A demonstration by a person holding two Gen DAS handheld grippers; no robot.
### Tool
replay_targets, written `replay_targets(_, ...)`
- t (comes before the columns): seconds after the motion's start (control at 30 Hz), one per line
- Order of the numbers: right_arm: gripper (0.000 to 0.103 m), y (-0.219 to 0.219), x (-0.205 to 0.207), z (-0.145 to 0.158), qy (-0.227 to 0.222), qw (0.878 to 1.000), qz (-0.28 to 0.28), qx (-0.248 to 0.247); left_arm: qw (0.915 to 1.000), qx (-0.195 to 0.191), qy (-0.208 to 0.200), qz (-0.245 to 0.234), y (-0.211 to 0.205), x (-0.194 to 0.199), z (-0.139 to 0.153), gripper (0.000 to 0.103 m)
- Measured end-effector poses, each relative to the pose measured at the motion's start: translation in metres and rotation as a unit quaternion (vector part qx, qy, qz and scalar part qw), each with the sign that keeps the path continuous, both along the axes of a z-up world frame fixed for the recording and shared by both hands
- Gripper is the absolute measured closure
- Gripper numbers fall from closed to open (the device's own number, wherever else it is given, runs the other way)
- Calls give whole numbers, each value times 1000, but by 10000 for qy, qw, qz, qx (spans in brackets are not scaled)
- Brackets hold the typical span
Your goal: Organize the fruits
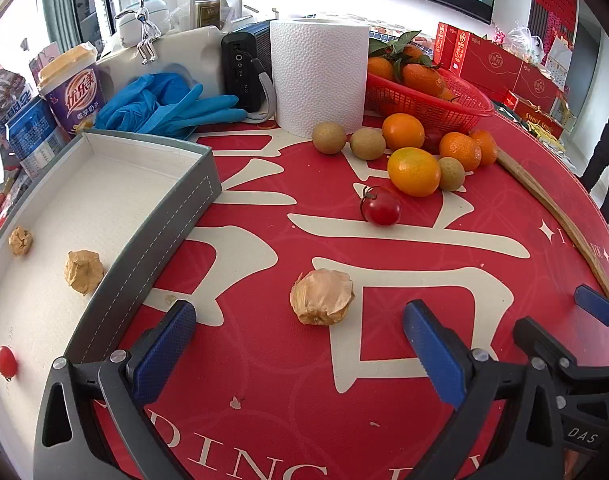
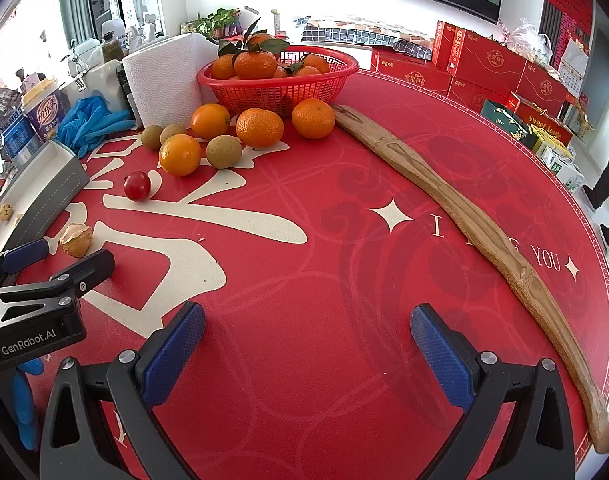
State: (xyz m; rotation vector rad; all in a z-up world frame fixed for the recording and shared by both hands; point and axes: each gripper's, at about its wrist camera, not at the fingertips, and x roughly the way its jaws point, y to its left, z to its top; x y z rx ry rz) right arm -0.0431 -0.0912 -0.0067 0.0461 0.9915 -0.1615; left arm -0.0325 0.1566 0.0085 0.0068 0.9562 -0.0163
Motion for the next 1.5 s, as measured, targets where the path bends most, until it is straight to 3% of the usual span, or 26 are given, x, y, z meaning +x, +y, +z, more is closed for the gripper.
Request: replay_targets(1.5, 0, 0, 0, 0, 3, 10000, -22, -20, 10000, -5, 2, -3, 1, -1, 2, 0)
